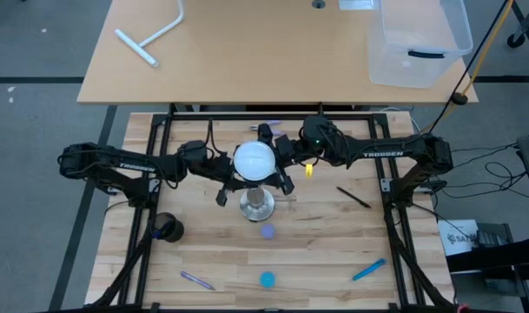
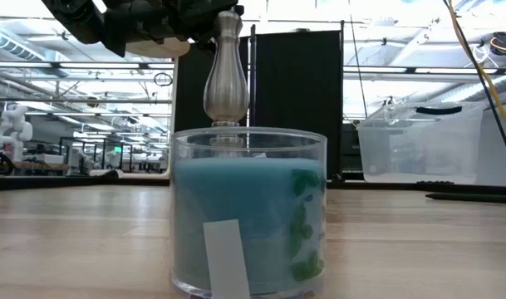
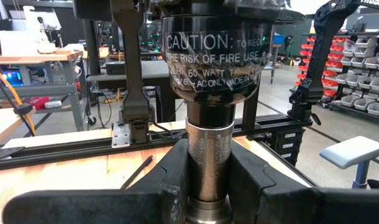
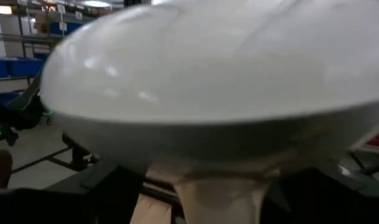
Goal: Screw lightbulb
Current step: Remove the lightbulb from the silver lamp socket
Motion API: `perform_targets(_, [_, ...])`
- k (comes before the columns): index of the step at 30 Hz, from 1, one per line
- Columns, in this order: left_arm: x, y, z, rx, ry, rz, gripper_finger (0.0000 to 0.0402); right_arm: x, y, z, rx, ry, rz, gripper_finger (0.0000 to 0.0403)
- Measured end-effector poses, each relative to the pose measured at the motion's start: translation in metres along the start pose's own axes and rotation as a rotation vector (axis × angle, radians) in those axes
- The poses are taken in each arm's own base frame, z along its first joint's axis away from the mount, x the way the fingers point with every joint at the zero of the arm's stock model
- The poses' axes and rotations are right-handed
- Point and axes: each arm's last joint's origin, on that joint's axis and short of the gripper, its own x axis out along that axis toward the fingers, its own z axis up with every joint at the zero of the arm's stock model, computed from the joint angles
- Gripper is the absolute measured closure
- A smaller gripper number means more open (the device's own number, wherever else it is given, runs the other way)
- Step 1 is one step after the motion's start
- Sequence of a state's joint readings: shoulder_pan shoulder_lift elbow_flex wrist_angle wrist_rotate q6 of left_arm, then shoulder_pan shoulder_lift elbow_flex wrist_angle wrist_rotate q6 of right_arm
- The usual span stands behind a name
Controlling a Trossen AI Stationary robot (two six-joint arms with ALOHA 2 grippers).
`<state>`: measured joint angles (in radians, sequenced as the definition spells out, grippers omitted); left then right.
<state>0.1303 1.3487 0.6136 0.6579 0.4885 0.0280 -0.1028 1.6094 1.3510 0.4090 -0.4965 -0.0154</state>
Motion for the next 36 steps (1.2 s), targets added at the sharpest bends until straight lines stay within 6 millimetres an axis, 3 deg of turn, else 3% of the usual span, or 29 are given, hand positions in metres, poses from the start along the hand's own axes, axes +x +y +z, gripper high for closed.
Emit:
perform_targets(13, [0.000, 0.000, 0.000, -0.001, 0.000, -0.001, 0.0327, -0.005, 0.002, -0.006, -0.015, 0.137, -0.092, 0.0073])
perform_targets(23, [0.000, 0.000, 0.000, 0.000, 0.000, -0.001, 0.0327, 0.008, 0.027, -0.008, -0.145, 0.184, -0.242, 0.0076])
perform_targets(36, [0.000, 0.000, 0.000, -0.012, 0.000, -0.001, 0.0327, 0.014, 0.042, -0.005, -0.159, 0.194, -0.426, 0.0170])
